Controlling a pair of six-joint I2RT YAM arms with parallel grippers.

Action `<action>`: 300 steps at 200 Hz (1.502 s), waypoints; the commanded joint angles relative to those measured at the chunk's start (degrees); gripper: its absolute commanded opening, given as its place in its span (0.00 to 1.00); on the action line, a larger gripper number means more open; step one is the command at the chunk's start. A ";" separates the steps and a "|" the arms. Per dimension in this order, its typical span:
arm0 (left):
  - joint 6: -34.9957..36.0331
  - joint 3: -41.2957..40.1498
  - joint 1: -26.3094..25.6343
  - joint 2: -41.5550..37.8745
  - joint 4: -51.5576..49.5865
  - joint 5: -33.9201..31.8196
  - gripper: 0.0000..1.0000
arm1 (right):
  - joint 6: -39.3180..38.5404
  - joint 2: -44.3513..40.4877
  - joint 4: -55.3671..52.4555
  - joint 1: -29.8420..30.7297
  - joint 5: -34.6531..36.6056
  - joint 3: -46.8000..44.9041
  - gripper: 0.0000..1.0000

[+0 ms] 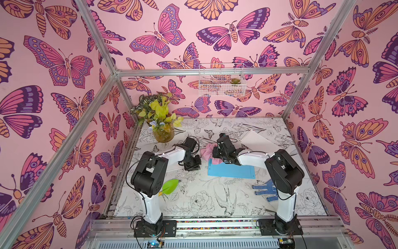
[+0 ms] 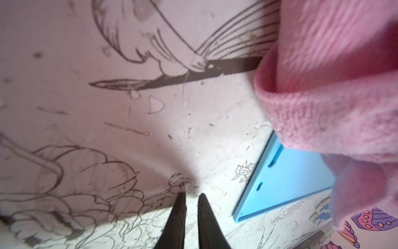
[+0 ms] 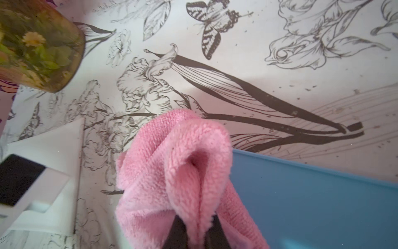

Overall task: Wipe the drawing tablet
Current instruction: Wipe the dirt from the drawing tablet.

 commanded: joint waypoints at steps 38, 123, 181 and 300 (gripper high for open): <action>-0.09 8.96 -0.35 2.33 -7.16 -3.30 0.31 | 0.94 -12.60 -0.86 -2.05 7.07 -6.06 0.00; 5.02 28.59 -2.47 17.48 -8.11 -3.43 0.48 | -19.27 -26.19 -9.48 -6.69 19.41 -13.03 0.00; 9.02 36.20 -6.44 23.53 -15.27 -12.56 0.51 | -20.00 -21.29 -9.63 -6.73 14.89 -13.55 0.17; 9.53 36.93 -9.63 28.60 -28.13 -20.51 0.33 | -15.91 -18.21 9.77 -4.27 10.58 -22.93 0.74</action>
